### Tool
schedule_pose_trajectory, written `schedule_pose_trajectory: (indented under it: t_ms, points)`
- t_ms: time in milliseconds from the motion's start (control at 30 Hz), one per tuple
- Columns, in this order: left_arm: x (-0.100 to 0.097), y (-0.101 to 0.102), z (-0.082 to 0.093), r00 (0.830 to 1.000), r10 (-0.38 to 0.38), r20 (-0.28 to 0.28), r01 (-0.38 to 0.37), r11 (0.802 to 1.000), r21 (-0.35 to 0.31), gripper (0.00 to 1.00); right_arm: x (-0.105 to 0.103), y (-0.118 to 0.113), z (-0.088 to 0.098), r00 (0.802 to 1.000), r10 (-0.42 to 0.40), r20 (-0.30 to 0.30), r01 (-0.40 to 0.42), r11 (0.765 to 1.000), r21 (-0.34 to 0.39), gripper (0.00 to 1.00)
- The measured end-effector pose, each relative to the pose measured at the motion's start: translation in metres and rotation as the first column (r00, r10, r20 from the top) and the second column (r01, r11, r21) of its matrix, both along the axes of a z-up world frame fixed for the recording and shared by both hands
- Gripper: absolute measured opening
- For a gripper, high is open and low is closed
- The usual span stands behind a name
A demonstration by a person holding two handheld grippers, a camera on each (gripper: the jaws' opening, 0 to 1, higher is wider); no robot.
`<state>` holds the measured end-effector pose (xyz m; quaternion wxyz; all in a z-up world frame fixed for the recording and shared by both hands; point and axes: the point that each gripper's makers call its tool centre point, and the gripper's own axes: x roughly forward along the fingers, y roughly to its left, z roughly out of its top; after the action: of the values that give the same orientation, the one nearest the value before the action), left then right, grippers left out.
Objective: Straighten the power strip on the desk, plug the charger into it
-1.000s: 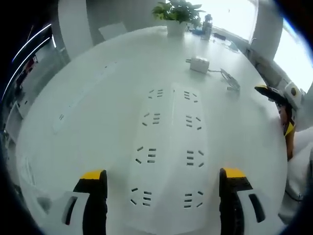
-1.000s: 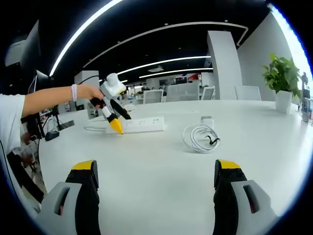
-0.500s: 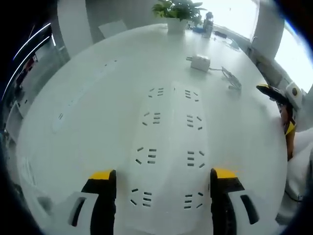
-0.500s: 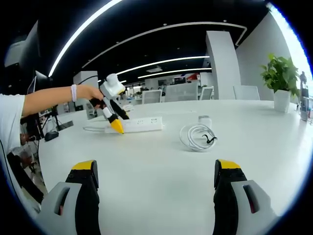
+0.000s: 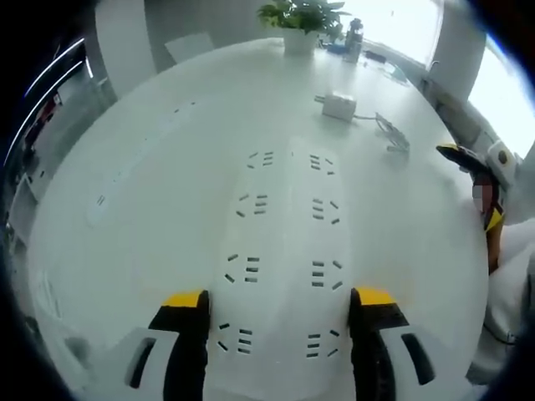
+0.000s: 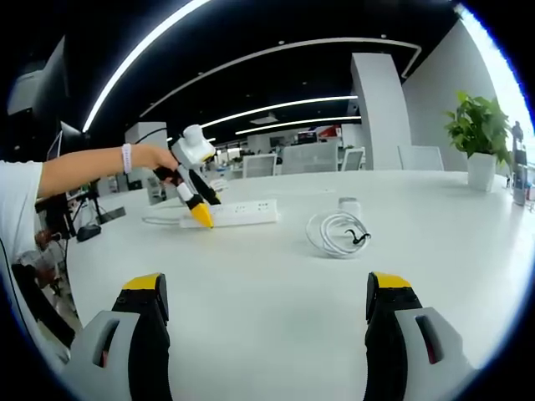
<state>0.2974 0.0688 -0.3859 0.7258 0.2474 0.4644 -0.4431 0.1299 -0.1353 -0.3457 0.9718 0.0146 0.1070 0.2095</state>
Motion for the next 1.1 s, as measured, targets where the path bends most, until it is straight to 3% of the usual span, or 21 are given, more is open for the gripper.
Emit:
schedule_pose_trajectory:
  t_ms: [867, 1100]
  points:
    - [0.007, 0.002, -0.001, 0.993, -0.115, -0.031, 0.117, 0.991, 0.069, 0.68, -0.002, -0.003, 0.002, 1.000, -0.006, 0.005, 0.006, 1.000, 0.001, 0.98]
    - [0.012, 0.003, -0.002, 0.985, -0.165, -0.053, 0.171, 0.976, 0.137, 0.68, -0.002, -0.001, 0.003, 1.000, -0.001, 0.005, 0.001, 1.000, -0.004, 0.98]
